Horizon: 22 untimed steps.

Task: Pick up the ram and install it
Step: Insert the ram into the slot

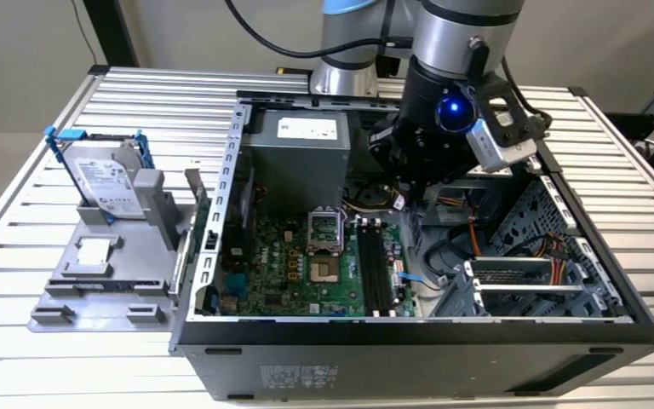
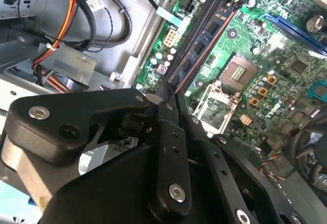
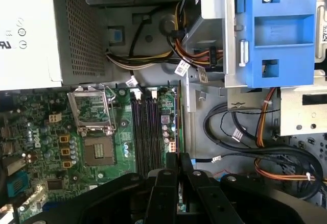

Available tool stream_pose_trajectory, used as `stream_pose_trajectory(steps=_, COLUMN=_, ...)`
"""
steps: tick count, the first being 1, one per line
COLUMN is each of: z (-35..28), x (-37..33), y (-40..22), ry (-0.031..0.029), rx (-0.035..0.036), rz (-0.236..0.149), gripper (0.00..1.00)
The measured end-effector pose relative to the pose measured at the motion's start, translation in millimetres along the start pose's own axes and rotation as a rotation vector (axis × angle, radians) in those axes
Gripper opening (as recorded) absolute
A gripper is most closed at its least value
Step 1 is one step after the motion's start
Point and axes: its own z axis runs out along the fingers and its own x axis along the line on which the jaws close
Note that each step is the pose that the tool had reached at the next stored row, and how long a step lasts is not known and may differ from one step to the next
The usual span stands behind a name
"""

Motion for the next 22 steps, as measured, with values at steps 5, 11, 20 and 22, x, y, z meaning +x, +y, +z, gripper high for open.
stream_pose_trajectory(steps=5, z=5.0, x=0.2, y=0.2, ry=-0.0001, rx=0.0004, rz=0.000, gripper=0.00)
stream_pose_trajectory(steps=11, z=14.9, x=1.4, y=0.6, ry=0.0006, rx=-0.0120, rz=-0.007, gripper=0.00)
stream_pose_trajectory(steps=20, z=33.2, x=1.9, y=-2.7, ry=0.0006, rx=-0.0164, rz=-0.017, gripper=0.00)
stream_pose_trajectory(steps=22, z=37.0, x=2.0, y=-4.2, ry=0.0008, rx=-0.0193, rz=-0.019, gripper=0.00)
